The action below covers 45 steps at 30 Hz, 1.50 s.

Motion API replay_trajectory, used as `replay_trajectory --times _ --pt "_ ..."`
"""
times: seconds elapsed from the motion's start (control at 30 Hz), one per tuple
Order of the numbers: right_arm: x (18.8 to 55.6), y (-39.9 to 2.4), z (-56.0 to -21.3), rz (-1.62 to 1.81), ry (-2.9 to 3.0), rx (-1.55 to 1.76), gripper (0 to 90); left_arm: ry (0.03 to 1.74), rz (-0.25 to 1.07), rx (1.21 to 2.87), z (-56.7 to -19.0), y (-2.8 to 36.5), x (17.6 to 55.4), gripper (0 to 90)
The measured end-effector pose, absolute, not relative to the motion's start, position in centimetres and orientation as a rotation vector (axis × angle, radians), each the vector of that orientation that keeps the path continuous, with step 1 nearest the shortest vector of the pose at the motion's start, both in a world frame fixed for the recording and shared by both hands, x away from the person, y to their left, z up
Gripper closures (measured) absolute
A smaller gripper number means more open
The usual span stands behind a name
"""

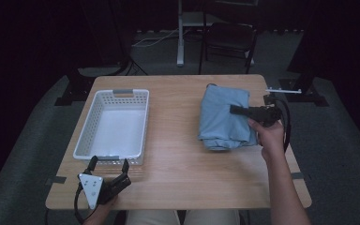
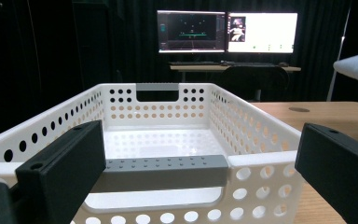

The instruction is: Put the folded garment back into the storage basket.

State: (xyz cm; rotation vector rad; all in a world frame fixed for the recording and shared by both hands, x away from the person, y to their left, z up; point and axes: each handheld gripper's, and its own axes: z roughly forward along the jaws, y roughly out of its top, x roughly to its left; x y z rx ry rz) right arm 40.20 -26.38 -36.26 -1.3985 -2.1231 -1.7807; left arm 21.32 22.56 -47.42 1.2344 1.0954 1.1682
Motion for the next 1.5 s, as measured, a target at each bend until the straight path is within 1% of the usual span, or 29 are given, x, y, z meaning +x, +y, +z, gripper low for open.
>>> replay_trajectory --times 0.6,1.03,1.5 --pt "39.8 -25.7 -32.7 -1.865 -2.091 -1.346 63.7 1.092 1.161 1.244 -47.4 22.6 21.3 3.0" --pt "40.0 -25.5 -31.4 -1.960 -2.024 -1.313 63.7 1.087 1.160 1.240 -47.4 22.6 21.3 3.0" --pt "40.8 -24.4 -31.8 -2.015 -1.937 -1.274 63.8 1.073 1.137 1.261 -47.4 22.7 21.4 3.0"
